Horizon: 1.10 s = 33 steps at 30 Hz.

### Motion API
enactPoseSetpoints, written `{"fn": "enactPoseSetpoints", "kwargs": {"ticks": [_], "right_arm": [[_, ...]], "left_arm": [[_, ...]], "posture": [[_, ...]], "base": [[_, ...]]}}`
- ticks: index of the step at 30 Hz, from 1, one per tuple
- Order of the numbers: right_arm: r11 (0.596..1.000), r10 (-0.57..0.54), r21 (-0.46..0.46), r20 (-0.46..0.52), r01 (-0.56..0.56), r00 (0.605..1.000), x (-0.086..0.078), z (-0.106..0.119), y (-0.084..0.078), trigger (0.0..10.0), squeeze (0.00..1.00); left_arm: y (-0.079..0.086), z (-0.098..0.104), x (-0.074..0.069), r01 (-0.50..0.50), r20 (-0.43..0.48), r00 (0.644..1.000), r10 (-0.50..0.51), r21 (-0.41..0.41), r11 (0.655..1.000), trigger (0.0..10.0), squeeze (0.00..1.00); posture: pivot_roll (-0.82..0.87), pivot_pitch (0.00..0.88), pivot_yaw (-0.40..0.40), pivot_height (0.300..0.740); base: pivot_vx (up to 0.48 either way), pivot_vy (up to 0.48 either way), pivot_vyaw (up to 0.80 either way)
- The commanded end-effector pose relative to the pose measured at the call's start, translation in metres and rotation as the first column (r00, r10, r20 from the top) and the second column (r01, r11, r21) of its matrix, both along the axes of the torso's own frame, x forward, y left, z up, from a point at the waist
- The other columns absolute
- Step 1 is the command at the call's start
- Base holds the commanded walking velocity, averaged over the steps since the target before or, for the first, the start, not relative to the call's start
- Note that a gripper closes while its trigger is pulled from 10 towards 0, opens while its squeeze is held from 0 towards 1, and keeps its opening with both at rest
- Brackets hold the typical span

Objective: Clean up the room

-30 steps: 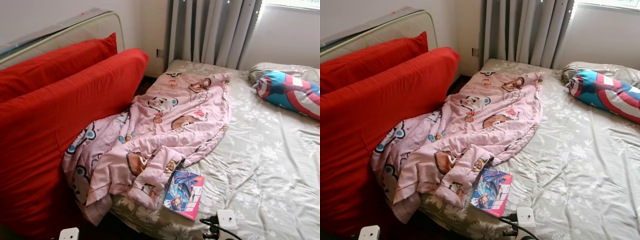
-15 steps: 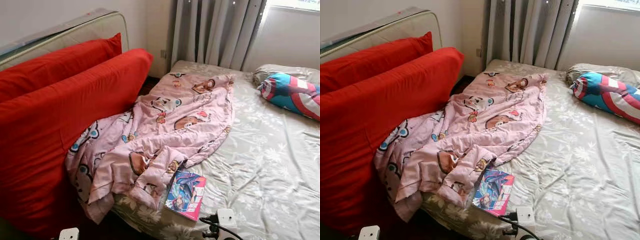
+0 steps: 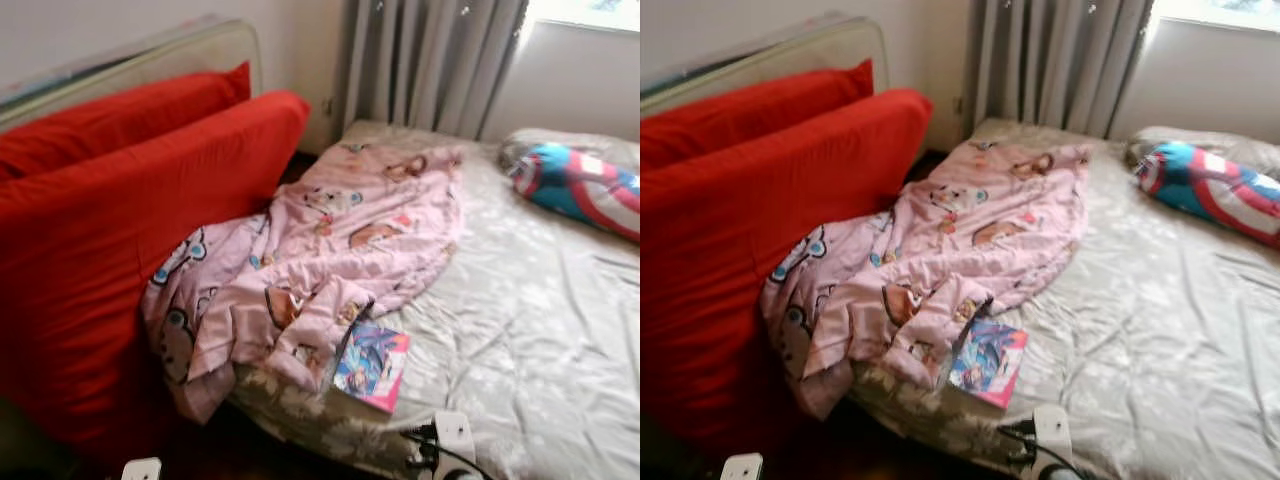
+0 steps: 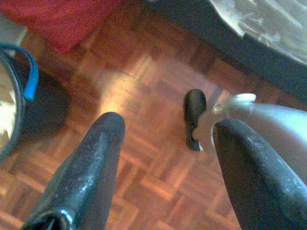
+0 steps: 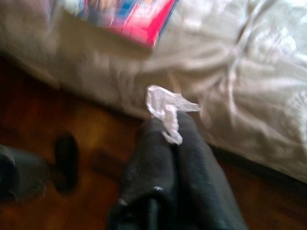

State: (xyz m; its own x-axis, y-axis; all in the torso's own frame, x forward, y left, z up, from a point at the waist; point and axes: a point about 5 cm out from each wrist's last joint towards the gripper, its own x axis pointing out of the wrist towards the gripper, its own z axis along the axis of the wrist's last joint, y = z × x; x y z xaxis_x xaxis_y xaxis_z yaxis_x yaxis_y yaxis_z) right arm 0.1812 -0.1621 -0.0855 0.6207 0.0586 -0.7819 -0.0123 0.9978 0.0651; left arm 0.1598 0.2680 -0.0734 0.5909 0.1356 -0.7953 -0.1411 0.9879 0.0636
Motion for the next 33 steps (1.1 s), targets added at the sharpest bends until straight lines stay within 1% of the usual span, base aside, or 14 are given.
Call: {"fn": "enactPoseSetpoints", "kwargs": {"ticks": [1, 17, 25, 28, 29, 33], "right_arm": [[1.0, -0.005, -0.009, 0.007, 0.005, 1.0, 0.0054, 0.0026, -0.0039, 10.0, 0.0], [1.0, -0.003, -0.008, 0.008, 0.003, 1.0, 0.0065, 0.0031, -0.0044, 10.0, 0.0], [1.0, 0.013, -0.001, 0.01, -0.013, 1.0, 0.0068, 0.0033, -0.0039, 10.0, 0.0], [1.0, 0.022, 0.009, 0.013, -0.022, 1.0, 0.0068, 0.0035, -0.0033, 10.0, 0.0], [0.999, 0.047, 0.011, 0.013, -0.047, 0.999, 0.007, 0.0037, -0.0025, 10.0, 0.0], [0.999, 0.052, 0.009, 0.013, -0.052, 0.999, 0.0068, 0.0036, -0.0025, 10.0, 0.0]], "left_arm": [[-0.0037, -0.0075, -0.0149, -0.012, -0.042, 0.999, 0.011, -0.017, 1.0, 10.0, 0.0], [-0.0055, -0.0078, -0.014, -0.009, -0.041, 0.999, 0.008, -0.019, 1.0, 10.0, 0.0], [-0.006, -0.0084, -0.0148, -0.005, -0.049, 0.999, 0.004, -0.018, 1.0, 10.0, 0.0], [-0.0062, -0.0086, -0.0152, -0.004, -0.05, 0.999, 0.003, -0.019, 1.0, 10.0, 0.0], [-0.0063, -0.0088, -0.0156, -0.004, -0.052, 0.999, 0.003, -0.02, 1.0, 10.0, 0.0], [-0.0063, -0.0089, -0.016, -0.005, -0.053, 0.999, 0.004, -0.02, 1.0, 10.0, 0.0]], "posture": [[0.02, 0.0, -0.034, 0.74], [0.02, 0.0, -0.036, 0.74], [0.02, 0.0, -0.037, 0.74], [0.01, 0.0, -0.039, 0.74], [0.01, 0.0, -0.038, 0.74], [0.01, 0.0, -0.04, 0.74]], "base": [[-0.277, 0.0, 0.0], [-0.273, 0.0, 0.0], [0.0, 0.0, 0.0], [0.0, 0.0, 0.59], [0.0, 0.0, 0.79], [0.0, 0.0, 0.79]]}}
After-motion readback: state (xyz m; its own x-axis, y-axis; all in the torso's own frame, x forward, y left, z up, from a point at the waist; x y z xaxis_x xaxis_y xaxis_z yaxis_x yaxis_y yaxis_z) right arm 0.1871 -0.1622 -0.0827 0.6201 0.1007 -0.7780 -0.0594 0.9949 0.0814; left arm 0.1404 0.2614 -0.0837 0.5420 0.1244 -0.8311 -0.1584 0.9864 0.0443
